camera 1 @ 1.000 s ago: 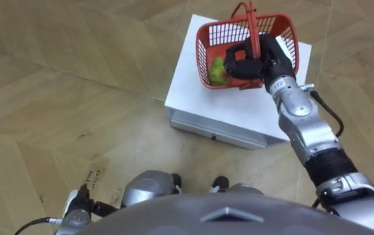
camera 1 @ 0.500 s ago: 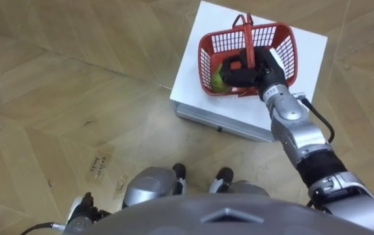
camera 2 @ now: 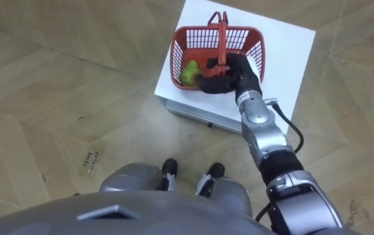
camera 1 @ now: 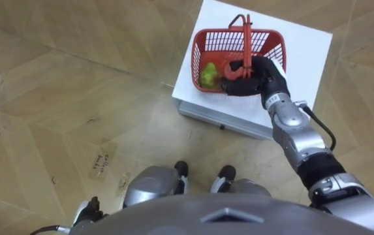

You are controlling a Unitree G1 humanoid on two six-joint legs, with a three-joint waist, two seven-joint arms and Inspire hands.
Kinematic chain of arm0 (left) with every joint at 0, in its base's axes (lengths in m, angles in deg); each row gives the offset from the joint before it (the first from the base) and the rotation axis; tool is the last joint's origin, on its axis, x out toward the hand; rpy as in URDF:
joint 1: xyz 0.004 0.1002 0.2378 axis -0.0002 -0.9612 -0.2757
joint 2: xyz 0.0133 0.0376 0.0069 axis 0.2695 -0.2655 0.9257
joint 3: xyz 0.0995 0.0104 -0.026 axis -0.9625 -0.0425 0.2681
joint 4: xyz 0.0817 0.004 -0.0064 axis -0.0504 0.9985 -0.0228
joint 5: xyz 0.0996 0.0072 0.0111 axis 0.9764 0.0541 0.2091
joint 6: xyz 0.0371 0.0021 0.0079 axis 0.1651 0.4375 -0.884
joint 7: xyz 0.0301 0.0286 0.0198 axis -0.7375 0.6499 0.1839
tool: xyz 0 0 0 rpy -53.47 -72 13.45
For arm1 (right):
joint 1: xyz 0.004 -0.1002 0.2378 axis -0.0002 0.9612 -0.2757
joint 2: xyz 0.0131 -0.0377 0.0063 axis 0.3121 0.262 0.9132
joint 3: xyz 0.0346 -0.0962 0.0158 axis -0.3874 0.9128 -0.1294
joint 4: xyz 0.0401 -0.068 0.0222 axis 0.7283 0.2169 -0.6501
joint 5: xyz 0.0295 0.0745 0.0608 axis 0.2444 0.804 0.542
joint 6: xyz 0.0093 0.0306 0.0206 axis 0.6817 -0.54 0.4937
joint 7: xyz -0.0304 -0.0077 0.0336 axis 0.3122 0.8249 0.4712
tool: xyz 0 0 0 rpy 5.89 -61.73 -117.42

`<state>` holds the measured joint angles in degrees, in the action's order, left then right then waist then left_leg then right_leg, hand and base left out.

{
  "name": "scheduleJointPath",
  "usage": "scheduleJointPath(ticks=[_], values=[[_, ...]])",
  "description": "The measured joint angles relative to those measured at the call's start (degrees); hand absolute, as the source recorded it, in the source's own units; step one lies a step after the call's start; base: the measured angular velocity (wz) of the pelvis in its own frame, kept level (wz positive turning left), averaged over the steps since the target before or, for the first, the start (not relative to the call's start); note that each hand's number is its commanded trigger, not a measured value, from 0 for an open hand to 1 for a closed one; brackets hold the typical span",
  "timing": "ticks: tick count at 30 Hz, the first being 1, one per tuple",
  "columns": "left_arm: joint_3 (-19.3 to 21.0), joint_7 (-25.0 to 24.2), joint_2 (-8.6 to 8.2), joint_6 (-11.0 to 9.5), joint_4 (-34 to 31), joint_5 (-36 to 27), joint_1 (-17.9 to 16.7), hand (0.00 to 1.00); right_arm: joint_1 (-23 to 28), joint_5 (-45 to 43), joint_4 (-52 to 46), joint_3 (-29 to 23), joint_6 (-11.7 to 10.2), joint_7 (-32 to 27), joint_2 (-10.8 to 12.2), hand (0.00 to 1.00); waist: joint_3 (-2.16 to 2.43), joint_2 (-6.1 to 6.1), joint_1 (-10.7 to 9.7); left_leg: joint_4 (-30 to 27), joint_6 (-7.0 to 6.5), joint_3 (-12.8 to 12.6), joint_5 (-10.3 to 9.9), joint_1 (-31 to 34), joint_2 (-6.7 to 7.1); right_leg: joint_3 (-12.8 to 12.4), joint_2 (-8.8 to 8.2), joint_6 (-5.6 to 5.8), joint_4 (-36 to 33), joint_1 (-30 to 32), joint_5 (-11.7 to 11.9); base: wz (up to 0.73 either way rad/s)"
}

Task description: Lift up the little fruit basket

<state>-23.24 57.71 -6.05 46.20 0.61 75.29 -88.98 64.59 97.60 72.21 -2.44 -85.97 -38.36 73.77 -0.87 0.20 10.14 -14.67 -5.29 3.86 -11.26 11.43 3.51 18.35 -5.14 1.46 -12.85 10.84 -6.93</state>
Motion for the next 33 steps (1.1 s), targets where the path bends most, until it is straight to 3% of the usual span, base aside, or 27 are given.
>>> scheduleJointPath(ticks=[3, 17, 25, 29, 33], values=[[-0.05, -0.02, 0.01, 0.00, -0.03, 0.03, -0.35, 0.00, 0.85, 0.01, 0.00, 0.00, 0.00, -0.47, -0.01, 0.00, 0.17, 0.30, -0.44, -0.08, 0.00, -0.08, 0.00, -0.31, 0.02, 0.24, -0.02, 0.00, 0.08, -0.44, 0.00, 0.03], [-0.07, 0.85, -0.02, 0.03, 0.14, -0.11, -0.31, 0.00, 1.57, -0.05, -1.31, -0.60, -0.19, -4.48, 0.14, 0.00, -0.09, 0.84, -1.15, 1.11, 0.04, -0.47, 0.00, -2.06, -0.05, 0.50, 0.01, -0.01, 0.25, -1.70, 0.01, -0.02], [0.04, 2.33, -0.31, 0.13, 0.06, -0.11, -0.32, 0.00, 4.05, -0.26, -7.92, -1.80, -1.11, -6.96, -0.21, 0.00, 0.02, 1.32, -3.45, 1.34, 0.03, -0.68, 0.03, -4.27, -0.16, 0.72, 0.10, 0.04, 0.88, -3.82, -0.02, 0.03], [0.42, 2.32, -0.33, -0.19, -0.17, -0.12, -0.51, 0.00, 5.93, -0.12, -13.37, -3.66, -1.46, -8.23, -0.44, 0.00, 0.19, 1.65, -3.56, 2.98, 0.02, -3.44, 0.02, -6.62, -0.35, -1.07, 0.16, 0.45, 1.21, -4.91, -0.28, -0.22], [2.76, 2.42, -0.20, -0.56, -1.15, 0.00, -0.99, 0.00, 7.40, -0.52, -17.14, -5.86, -2.79, -10.64, -0.51, 0.00, 0.36, 1.84, -4.81, 4.34, 0.02, -4.26, 0.02, -9.11, -0.76, -1.45, 0.65, 0.44, 1.51, -6.77, -0.28, -0.10]])
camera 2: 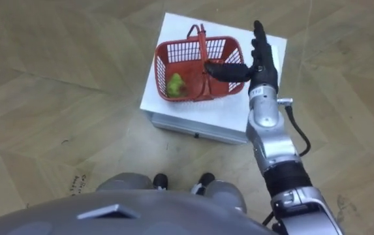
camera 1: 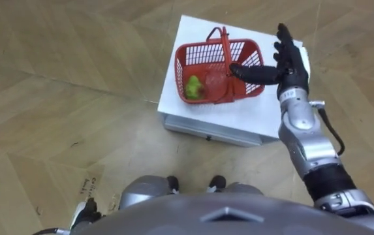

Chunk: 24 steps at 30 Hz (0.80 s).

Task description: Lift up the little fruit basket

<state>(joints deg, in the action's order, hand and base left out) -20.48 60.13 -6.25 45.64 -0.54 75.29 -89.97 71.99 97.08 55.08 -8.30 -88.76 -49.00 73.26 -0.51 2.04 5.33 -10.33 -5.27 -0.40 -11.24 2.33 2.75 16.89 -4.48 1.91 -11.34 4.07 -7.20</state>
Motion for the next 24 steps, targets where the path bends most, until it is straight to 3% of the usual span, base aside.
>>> scheduleJointPath(ticks=[2, 11, 15, 22, 24], values=[[1.50, 0.15, -0.10, -0.38, -0.11, -0.02, -0.40, 0.00, 1.22, 0.00, -0.89, -0.58, -0.14, -0.93, -0.13, 0.00, 0.58, 0.24, -0.10, 0.54, 0.01, -0.58, -0.01, -0.85, -0.17, -1.17, 0.48, -0.11, 0.74, -0.63, 0.05, -0.16], [5.26, 0.23, -0.36, -0.44, -1.37, -0.05, -1.02, 0.00, 7.03, -0.13, 2.69, -7.12, -0.55, -7.04, -0.55, 0.00, 0.48, -0.32, -2.16, 0.93, 0.02, -0.68, -0.04, -3.47, -0.20, -1.17, 0.52, -0.14, 0.92, -3.13, 0.07, -0.01], [7.31, 1.42, -0.26, -1.18, -1.55, -0.12, -1.13, 0.00, 8.14, -3.87, 14.67, -9.02, -1.12, -7.34, -0.78, 0.00, 0.48, -0.42, -3.17, 1.14, 0.03, -0.45, -0.05, -4.51, -0.20, -1.24, 0.60, -0.14, 1.47, -4.42, 0.07, 0.02], [7.44, 2.37, -0.34, -1.67, -1.65, 0.11, -1.29, 0.00, 11.38, -6.44, 32.93, -9.32, -1.19, -4.93, -0.75, 0.00, 0.50, -0.95, -4.26, 1.72, 0.15, -0.78, -0.19, -5.85, -0.33, -1.77, 0.82, -0.13, 1.68, -5.47, 0.06, -0.03], [7.52, 2.30, -0.38, -1.71, -1.83, 0.27, -0.72, 0.00, 12.15, -6.26, 38.17, -9.32, -0.63, -3.63, -0.72, 0.00, 0.43, -1.31, -3.81, 1.86, 0.13, -0.94, -0.24, -6.01, -0.32, -2.22, 0.89, -0.12, 1.61, -5.53, 0.04, -0.03]])
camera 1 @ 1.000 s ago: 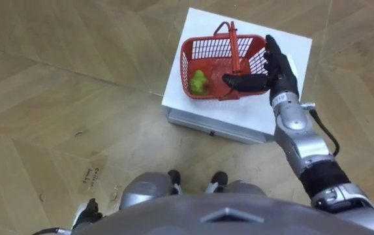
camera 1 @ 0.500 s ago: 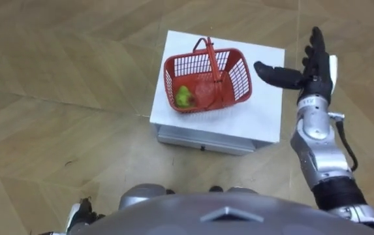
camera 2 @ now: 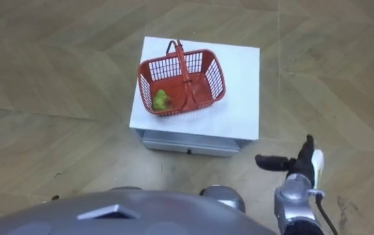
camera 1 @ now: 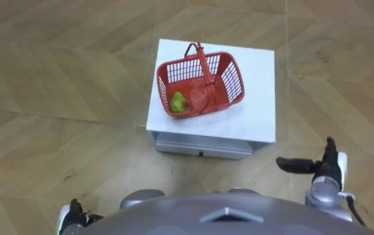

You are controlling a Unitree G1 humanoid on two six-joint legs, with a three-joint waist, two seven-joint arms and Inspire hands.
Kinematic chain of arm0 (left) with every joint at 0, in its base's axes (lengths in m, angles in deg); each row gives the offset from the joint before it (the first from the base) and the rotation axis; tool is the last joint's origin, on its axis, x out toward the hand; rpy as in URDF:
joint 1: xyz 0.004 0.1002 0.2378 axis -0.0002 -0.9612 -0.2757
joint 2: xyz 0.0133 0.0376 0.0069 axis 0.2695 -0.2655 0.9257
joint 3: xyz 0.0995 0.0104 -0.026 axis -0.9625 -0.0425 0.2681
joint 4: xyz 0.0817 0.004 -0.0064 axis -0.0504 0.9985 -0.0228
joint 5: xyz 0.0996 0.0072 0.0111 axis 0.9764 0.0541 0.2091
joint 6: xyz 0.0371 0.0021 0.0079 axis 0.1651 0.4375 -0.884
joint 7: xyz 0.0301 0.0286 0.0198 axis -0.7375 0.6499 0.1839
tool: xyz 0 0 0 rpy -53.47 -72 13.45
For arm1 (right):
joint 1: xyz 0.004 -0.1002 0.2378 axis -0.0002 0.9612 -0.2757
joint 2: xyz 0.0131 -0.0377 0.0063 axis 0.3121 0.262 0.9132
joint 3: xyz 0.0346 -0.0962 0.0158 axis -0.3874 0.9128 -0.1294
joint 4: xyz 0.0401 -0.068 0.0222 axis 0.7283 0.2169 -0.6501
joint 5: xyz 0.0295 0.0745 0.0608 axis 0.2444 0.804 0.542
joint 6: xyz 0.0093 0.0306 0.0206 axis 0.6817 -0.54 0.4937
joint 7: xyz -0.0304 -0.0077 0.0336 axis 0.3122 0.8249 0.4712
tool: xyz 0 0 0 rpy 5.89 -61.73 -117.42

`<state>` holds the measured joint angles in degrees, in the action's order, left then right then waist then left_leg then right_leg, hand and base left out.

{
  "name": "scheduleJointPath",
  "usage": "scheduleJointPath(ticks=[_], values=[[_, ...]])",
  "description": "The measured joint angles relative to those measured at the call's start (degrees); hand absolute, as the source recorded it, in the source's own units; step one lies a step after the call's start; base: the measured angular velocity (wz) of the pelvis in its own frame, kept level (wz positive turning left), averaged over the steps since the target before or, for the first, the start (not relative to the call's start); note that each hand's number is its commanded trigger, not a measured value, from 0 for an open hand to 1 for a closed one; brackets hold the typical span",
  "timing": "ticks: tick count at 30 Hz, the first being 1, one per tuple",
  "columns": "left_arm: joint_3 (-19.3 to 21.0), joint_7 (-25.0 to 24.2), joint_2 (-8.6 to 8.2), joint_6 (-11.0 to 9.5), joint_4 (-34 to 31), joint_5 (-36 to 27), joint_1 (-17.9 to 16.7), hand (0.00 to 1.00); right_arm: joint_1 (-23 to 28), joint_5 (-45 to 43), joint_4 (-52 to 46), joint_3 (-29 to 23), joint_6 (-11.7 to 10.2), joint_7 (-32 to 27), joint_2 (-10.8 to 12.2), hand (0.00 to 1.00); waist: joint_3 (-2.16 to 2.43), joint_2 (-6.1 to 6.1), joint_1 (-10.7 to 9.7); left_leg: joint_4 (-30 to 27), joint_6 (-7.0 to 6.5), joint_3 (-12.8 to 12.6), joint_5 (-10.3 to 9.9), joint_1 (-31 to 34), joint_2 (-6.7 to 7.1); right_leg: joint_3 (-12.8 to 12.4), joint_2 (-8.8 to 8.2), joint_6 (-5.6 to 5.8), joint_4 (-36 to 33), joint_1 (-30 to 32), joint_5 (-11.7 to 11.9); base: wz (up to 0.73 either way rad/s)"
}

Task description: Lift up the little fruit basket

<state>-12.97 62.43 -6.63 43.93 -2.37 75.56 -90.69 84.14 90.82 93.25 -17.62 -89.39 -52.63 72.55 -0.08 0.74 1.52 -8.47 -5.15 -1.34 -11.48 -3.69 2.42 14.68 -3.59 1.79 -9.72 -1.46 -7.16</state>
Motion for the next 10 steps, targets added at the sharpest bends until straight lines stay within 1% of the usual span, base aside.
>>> scheduleJointPath(ticks=[2, 4, 6, 7, 8, 10], values=[[0.27, -0.15, 0.01, 0.07, -0.42, 1.01, 0.11, 0.00, 0.34, 0.00, 3.11, -0.08, 0.31, 1.27, 0.03, 0.00, -0.02, -0.27, -0.14, -0.09, 0.01, -0.13, -0.12, -0.01, -0.03, -0.28, 0.08, -0.01, -0.02, 0.09, 0.01, -0.08], [0.78, -0.38, 0.00, 0.07, -0.62, 2.62, 0.50, 0.00, 1.00, -0.28, 4.54, -0.11, 1.23, 2.82, 0.18, 0.00, 0.04, -0.25, -0.09, -0.08, 0.04, -0.19, -0.16, -0.14, -0.05, -0.44, 0.13, -0.02, -0.06, 0.04, 0.01, -0.04], [1.99, -1.21, -0.09, 0.31, -0.55, 3.76, 0.70, 0.00, 0.74, -0.56, 7.14, -0.09, 2.17, 5.51, 0.29, 0.00, -0.14, -0.72, 0.07, -0.11, 0.10, -0.46, -0.31, -0.93, -0.18, -0.51, 0.28, -0.07, 0.02, -0.69, 0.05, -0.06], [2.16, -1.31, -0.13, 0.61, -0.53, 3.82, 0.67, 0.00, 0.57, -0.75, 8.04, -0.09, 2.50, 6.14, 0.30, 0.00, -0.24, -0.37, 0.12, -0.11, 0.13, -0.46, -0.48, -1.05, -0.22, -0.57, 0.36, -0.06, 0.00, -0.84, 0.04, -0.05], [2.18, -1.31, -0.21, 1.29, -0.54, 4.33, 0.64, 0.00, 0.22, -0.98, 9.10, -0.07, 3.54, 7.17, 0.31, 0.00, -0.02, -0.62, 0.30, -0.18, 0.15, -0.54, -0.61, -1.24, -0.28, -0.75, 0.46, -0.06, -0.01, -1.00, 0.03, -0.05], [2.11, -1.32, -0.40, 2.32, -0.47, 4.74, 0.43, 0.00, -0.21, -2.25, 10.72, 0.17, 5.03, 8.60, 0.32, 0.00, -0.19, -0.71, 0.39, -0.17, 0.16, -0.70, -0.73, -1.71, -0.34, -1.05, 0.58, -0.05, 0.01, -1.38, 0.01, -0.04]])
